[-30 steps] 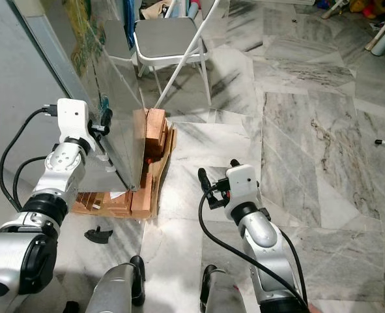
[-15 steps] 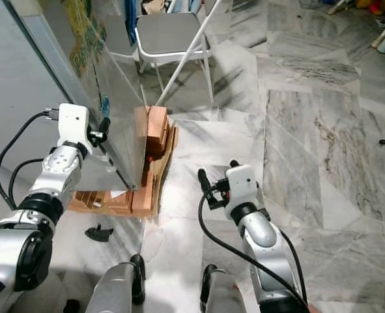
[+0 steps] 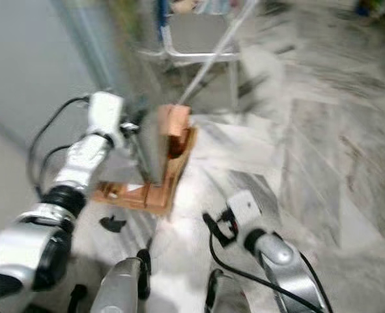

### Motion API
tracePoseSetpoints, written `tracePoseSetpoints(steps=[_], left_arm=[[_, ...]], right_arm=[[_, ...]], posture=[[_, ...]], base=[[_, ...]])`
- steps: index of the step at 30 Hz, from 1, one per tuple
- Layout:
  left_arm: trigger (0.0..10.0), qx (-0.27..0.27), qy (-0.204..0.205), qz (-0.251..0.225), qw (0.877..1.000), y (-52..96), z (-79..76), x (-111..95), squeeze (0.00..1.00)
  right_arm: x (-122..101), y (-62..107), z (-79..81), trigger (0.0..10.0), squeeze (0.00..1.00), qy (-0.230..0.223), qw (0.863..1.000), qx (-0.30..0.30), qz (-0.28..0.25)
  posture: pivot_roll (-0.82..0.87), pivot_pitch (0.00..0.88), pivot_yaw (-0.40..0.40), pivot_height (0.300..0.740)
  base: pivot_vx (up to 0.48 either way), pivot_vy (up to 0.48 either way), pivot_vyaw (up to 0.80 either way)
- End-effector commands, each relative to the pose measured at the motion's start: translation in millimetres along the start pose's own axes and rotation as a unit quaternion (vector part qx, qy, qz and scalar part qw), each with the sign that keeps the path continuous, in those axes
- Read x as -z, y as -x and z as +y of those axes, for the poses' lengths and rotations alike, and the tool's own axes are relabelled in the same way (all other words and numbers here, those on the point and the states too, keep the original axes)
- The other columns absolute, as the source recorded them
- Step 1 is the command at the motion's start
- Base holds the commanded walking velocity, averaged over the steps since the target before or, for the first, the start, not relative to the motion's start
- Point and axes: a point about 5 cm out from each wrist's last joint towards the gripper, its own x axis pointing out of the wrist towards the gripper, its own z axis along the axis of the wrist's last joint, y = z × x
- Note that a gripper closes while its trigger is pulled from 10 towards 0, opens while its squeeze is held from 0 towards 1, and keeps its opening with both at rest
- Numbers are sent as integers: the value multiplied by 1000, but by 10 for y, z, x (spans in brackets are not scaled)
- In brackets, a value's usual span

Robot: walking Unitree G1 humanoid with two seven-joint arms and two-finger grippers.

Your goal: Restocking fridge

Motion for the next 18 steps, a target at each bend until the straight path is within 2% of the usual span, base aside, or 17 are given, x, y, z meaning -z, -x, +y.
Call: tracePoseSetpoints(steps=[1, 2, 3, 4, 5, 7, 9, 10, 11, 13, 14, 18], left_arm=[[10000, 133, -13, -89, 987, -182, -574, -405, 0], [10000, 189, 16, -119, 975, -192, -865, -571, 0], [10000, 189, 16, -119, 975, -192, -865, -571, 0], [10000, 208, 32, -128, 969, -201, -964, -639, 0], [10000, 205, 34, -128, 970, -217, -962, -650, 0], [10000, 180, 32, -120, 976, -259, -841, -609, 0], [10000, 146, 18, -102, 984, -267, -646, -521, 0], [10000, 91, 22, -82, 992, -191, -322, -421, 0], [10000, 68, 16, -76, 995, -135, -185, -376, 0], [10000, 46, 7, -68, 997, -44, -42, -327, 0], [10000, 13, -5, -48, 999, 86, 113, -227, 0], [10000, -42, 1, -15, 999, 241, 305, -52, 0]], right_arm=[[17, -16, 41, 10000, 0, -16, 1000, -7, 4], [3, -42, 39, 10000, 0, -9, 1000, -11, 2], [3, -42, 39, 10000, 0, -9, 1000, -11, 2], [-6, -63, 39, 10000, 0, 1, 1000, -15, 3], [-4, -78, 41, 10000, 0, 5, 1000, -17, 5], [-9, -96, 46, 10000, 0, 7, 1000, -19, 10], [-14, -103, 50, 10000, 0, 3, 1000, -21, 13], [-13, -107, 50, 10000, 0, -5, 1000, -22, 16], [-11, -111, 50, 10000, 0, -7, 1000, -22, 16], [-8, -118, 49, 10000, 0, -7, 1000, -22, 16], [3, -126, 46, 10000, 0, -8, 1000, -22, 16], [11, -131, 41, 10000, 0, -8, 1000, -22, 16]], posture=[[28, 157, -8, 740], [29, 154, -6, 740], [29, 154, -6, 740], [29, 151, -5, 740], [29, 151, -5, 740], [32, 147, 0, 740], [31, 147, 2, 740], [31, 147, 5, 740], [33, 146, 6, 740], [38, 146, 6, 740], [41, 145, 7, 740], [47, 146, 2, 740]], base=[[0, 0, 0], [0, 0, 0], [0, 0, 0], [0, 0, 0], [0, 0, 0], [0, 0, 0], [0, 0, 0], [0, 0, 0], [0, 0, 0], [0, 0, 0], [0, 0, 0], [0, 0, 0]])
